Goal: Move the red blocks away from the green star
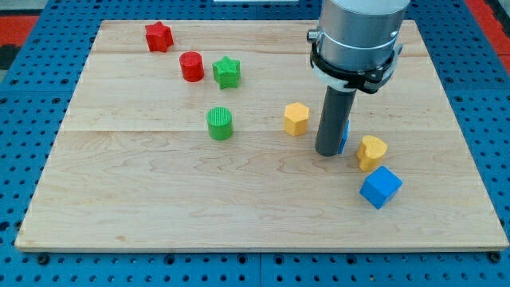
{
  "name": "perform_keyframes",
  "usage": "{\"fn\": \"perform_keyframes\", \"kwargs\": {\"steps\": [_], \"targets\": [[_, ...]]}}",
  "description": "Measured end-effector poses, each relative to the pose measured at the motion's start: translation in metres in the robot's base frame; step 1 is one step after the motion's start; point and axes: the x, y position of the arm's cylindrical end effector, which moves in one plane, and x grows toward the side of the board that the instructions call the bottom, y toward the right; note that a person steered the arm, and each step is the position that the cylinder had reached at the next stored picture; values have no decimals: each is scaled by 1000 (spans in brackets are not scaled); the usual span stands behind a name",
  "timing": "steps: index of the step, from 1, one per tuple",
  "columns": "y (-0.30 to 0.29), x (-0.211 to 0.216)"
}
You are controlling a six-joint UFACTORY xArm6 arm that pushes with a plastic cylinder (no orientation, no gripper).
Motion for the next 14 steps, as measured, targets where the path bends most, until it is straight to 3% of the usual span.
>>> {"fn": "perform_keyframes", "kwargs": {"steps": [1,3,6,8,9,10,12,13,14], "targets": [[-70,0],[-66,-40],[-111,-111],[-96,-176],[-173,-201],[-210,-231],[-287,-249],[-249,-247],[-218,-219]]}}
